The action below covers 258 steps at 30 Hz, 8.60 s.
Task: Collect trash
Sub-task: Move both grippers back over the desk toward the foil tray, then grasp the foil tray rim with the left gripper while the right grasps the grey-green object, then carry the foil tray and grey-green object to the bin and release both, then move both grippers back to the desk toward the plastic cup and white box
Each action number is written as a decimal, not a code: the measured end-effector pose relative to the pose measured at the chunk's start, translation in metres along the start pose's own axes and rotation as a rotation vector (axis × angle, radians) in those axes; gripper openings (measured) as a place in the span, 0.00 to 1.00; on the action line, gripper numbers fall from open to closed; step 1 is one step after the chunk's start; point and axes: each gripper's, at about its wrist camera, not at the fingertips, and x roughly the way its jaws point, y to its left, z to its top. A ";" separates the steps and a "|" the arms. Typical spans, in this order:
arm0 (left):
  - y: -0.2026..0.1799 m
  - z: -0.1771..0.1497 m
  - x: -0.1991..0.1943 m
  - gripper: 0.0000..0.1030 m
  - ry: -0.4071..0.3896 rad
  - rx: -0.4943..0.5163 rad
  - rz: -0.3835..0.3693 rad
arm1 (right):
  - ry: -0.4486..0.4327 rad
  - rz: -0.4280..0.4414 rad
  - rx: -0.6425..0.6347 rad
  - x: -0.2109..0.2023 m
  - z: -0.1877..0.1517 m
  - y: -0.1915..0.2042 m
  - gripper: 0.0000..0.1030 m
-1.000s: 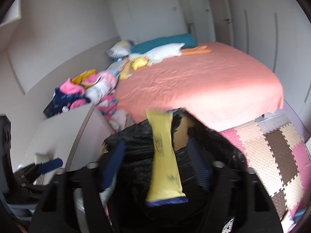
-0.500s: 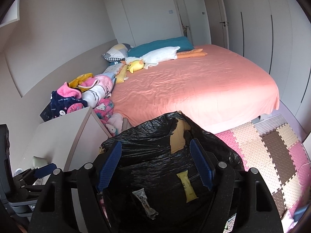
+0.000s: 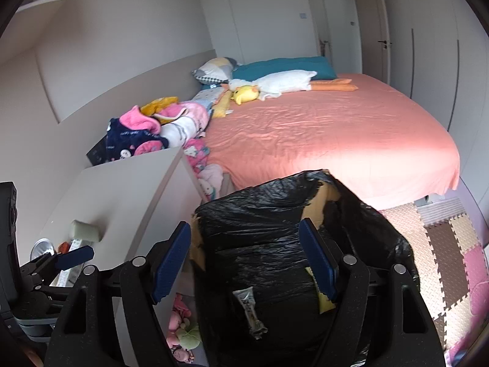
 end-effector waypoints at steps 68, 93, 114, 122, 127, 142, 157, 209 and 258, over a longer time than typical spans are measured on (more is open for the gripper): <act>0.231 -0.057 -0.057 0.30 -0.012 -0.350 0.392 | 0.214 0.400 -0.456 0.128 -0.029 0.261 0.75; 0.227 -0.044 -0.081 0.10 -0.104 -0.354 0.358 | 0.152 0.457 -0.386 0.094 -0.009 0.247 0.55; 0.237 -0.047 -0.070 0.05 -0.077 -0.356 0.349 | 0.108 0.446 -0.361 0.068 -0.003 0.230 0.55; 0.220 -0.035 -0.095 0.05 -0.148 -0.313 0.348 | 0.076 0.442 -0.329 0.055 0.004 0.218 0.55; 0.204 -0.027 -0.097 0.05 -0.162 -0.284 0.325 | 0.057 0.434 -0.317 0.045 0.008 0.207 0.55; 0.139 -0.007 -0.078 0.05 -0.173 -0.192 0.209 | 0.008 0.363 -0.262 0.019 0.015 0.150 0.55; 0.077 0.007 -0.050 0.05 -0.146 -0.111 0.091 | -0.019 0.280 -0.213 0.004 0.019 0.094 0.55; -0.014 0.016 -0.011 0.93 -0.028 0.032 -0.186 | -0.094 -0.021 0.089 -0.012 0.026 -0.037 0.79; 0.182 -0.061 -0.086 0.94 -0.088 -0.272 0.182 | 0.100 0.249 -0.215 0.038 -0.022 0.172 0.79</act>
